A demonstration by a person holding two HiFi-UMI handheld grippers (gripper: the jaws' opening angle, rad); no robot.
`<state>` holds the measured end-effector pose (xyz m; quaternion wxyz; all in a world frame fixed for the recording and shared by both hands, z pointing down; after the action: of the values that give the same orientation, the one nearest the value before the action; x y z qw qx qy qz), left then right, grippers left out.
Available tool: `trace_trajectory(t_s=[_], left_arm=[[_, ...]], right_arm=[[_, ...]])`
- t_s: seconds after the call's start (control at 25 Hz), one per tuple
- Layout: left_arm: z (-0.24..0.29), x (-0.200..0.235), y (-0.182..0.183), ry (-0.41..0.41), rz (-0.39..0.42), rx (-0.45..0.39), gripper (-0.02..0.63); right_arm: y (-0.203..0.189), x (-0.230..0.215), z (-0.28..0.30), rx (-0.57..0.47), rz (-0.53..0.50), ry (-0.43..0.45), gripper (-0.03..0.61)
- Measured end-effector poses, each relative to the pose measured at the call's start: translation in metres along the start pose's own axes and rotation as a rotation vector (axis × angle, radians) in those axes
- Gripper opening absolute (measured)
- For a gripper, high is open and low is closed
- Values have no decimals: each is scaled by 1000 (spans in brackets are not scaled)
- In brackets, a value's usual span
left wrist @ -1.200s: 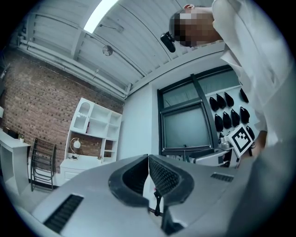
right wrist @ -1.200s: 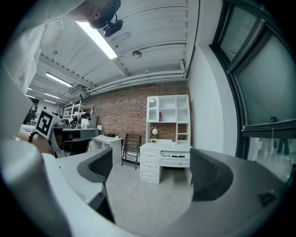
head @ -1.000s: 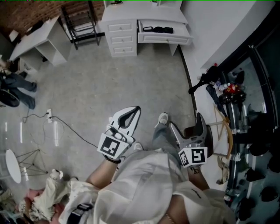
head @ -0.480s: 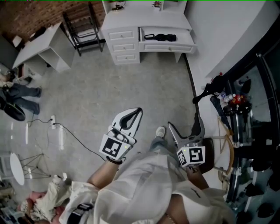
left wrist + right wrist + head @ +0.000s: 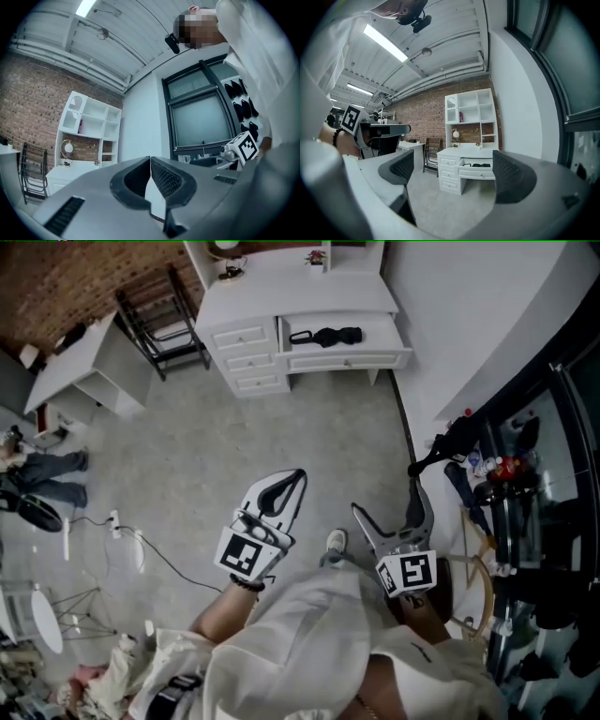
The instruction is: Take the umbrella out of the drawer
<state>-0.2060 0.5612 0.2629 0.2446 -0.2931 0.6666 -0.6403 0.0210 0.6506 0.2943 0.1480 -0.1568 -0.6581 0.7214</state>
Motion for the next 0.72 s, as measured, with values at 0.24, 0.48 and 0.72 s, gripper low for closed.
trace_trajectory(t_s=[0.24, 0.48, 0.72], left_arm=[[61, -2, -2, 41, 7, -19, 26], [98, 4, -1, 91, 21, -31, 26], [123, 24, -4, 115, 21, -25, 26]], right_arm=[[-3, -65, 19, 10, -14, 35, 512], [-1, -106, 42, 21, -26, 91, 512], [-6, -132, 68, 35, -24, 107, 512]])
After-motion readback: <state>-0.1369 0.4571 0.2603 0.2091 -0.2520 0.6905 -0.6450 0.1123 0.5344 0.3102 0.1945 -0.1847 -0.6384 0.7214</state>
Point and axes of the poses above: the fingertips, and each gripper's own axes: z forward along the fingers, x to its left, y out of its top, the point moved 9 cm from there along -z, backward along the fingers, and after that the axes turned 12 degrees about y, right-handed, at the moved point
